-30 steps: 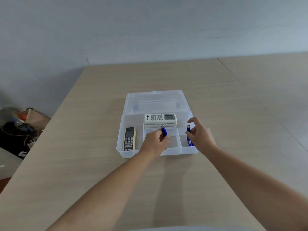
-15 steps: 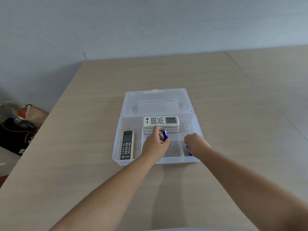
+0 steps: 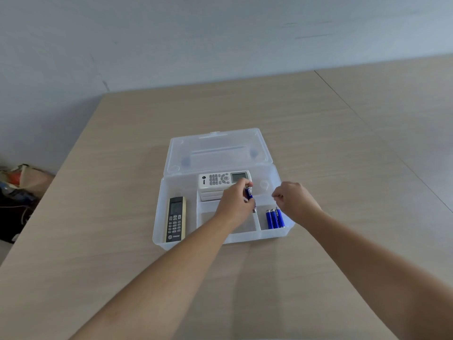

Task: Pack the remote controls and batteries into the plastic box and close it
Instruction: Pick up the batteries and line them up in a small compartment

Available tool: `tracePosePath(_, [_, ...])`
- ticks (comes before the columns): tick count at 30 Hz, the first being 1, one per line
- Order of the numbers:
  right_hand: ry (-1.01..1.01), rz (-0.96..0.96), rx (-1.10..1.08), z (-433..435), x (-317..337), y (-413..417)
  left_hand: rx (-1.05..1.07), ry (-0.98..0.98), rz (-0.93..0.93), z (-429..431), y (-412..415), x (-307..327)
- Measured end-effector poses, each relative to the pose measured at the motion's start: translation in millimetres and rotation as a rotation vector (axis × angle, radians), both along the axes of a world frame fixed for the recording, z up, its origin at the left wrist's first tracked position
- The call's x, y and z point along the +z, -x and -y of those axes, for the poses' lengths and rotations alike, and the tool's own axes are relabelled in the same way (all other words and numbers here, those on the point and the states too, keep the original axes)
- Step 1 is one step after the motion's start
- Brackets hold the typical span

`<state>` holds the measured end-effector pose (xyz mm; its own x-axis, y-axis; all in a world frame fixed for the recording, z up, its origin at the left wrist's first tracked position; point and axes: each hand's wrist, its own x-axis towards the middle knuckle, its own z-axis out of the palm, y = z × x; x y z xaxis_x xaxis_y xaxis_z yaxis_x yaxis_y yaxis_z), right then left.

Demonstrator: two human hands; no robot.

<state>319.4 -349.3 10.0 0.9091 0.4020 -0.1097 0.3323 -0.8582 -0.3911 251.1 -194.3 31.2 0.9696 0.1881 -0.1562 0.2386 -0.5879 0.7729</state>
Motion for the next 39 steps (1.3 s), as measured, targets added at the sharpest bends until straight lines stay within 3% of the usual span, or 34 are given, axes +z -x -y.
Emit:
tracePosePath(2, [-0.163, -0.021, -0.132, 11, 4, 2, -0.038, -0.04, 0.0, 10, -6, 1])
tracePosePath(4, [-0.316, -0.159, -0.269, 21, 4, 6, -0.077, -0.119, -0.029, 23, -13, 1])
tracePosePath(8, [-0.486, -0.355, -0.372, 34, -1, 10, -0.116, -0.298, -0.249, 53, -24, -7])
tracePosePath(21, [-0.549, -0.418, -0.321, 41, -4, 8, -0.124, -0.467, -0.613, 78, -52, -18])
tracePosePath(33, [-0.541, -0.419, -0.299, 44, -4, 8, -0.51, -0.697, -0.726, 78, -60, -13])
tracePosePath(39, [-0.55, -0.413, -0.287, 45, -6, 8, -0.529, -0.698, -0.725, 78, -59, -11])
